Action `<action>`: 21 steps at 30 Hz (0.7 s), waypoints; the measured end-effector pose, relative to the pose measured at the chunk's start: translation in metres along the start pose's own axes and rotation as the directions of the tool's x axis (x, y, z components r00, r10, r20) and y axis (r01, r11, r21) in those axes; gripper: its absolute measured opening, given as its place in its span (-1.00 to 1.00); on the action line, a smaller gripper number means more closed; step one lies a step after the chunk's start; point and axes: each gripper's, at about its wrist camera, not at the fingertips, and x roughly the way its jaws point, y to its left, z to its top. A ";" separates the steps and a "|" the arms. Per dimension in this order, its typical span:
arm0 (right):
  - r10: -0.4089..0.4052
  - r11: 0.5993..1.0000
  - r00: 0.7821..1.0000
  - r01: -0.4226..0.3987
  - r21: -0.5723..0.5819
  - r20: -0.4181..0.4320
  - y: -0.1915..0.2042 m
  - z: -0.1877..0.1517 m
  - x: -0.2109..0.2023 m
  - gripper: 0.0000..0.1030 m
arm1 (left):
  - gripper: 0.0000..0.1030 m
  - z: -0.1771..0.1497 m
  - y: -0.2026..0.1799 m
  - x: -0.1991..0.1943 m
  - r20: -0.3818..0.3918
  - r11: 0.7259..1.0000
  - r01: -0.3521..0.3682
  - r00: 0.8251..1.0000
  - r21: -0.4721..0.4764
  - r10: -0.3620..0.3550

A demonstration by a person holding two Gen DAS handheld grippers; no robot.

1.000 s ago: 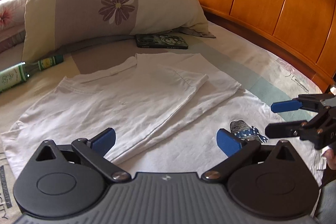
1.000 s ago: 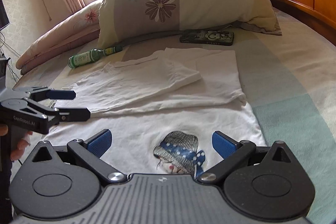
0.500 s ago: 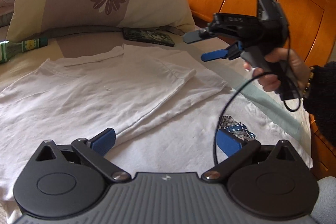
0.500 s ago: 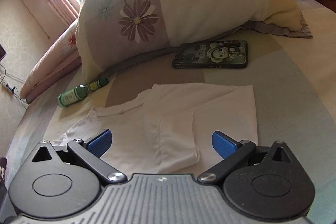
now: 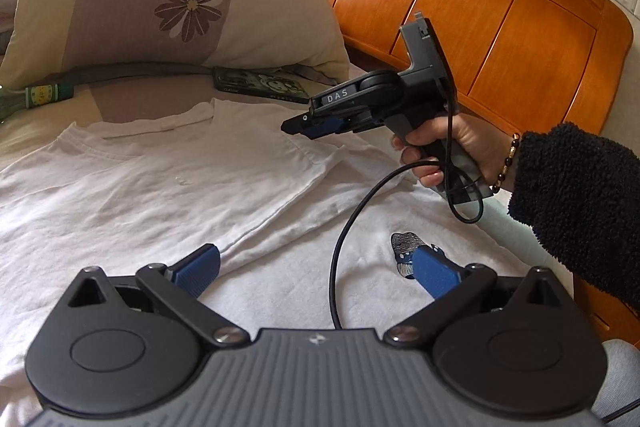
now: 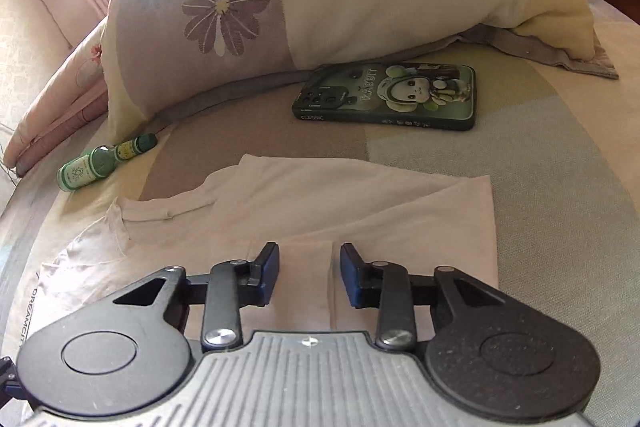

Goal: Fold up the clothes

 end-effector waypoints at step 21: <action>-0.124 0.972 0.992 0.123 -0.199 0.006 0.034 -0.031 -0.032 -0.49 | 0.98 0.001 0.008 -0.001 0.005 0.999 0.007 1.000 -0.031 -0.007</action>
